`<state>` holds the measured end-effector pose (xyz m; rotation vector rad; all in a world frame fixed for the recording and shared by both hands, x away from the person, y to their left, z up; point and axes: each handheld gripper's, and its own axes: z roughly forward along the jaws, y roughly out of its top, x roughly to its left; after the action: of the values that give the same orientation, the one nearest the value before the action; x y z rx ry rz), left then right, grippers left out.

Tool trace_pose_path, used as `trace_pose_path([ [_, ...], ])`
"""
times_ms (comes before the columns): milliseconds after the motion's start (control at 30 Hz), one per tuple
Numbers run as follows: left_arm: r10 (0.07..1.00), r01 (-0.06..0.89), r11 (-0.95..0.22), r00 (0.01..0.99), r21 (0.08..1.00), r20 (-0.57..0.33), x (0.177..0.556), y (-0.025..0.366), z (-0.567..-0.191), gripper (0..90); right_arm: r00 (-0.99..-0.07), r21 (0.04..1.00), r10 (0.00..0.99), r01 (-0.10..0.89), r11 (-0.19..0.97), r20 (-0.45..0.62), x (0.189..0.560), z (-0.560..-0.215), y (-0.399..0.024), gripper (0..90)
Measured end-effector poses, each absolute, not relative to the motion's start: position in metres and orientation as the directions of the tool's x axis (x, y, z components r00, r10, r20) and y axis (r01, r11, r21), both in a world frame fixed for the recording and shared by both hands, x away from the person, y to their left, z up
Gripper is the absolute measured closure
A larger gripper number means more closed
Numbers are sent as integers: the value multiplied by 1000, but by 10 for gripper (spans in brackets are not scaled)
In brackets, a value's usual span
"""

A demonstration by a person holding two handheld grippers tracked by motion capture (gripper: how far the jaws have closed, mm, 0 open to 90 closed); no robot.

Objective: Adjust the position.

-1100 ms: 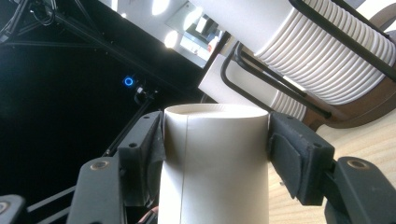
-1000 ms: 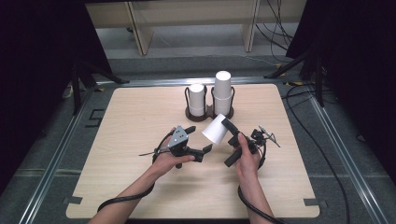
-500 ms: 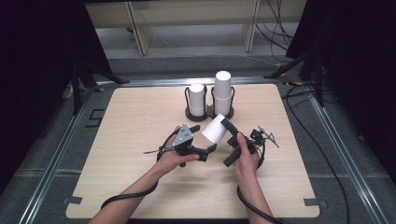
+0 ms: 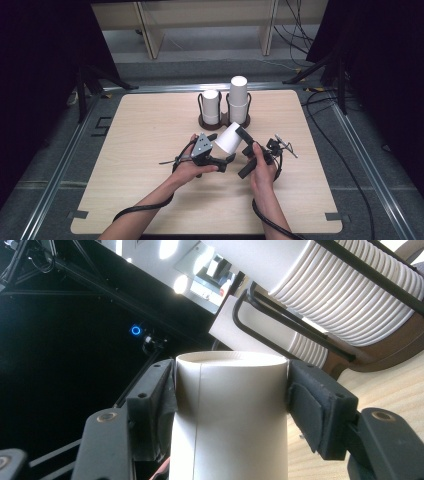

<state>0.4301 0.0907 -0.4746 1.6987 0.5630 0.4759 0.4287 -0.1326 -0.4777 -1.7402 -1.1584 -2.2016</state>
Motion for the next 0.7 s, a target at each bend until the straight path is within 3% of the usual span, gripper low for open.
trace_pose_path([
  [700,621,90,-194,782,977,51,433,85,-478,42,-320,464,340,519,-718,884,428,-477,-132,383],
])
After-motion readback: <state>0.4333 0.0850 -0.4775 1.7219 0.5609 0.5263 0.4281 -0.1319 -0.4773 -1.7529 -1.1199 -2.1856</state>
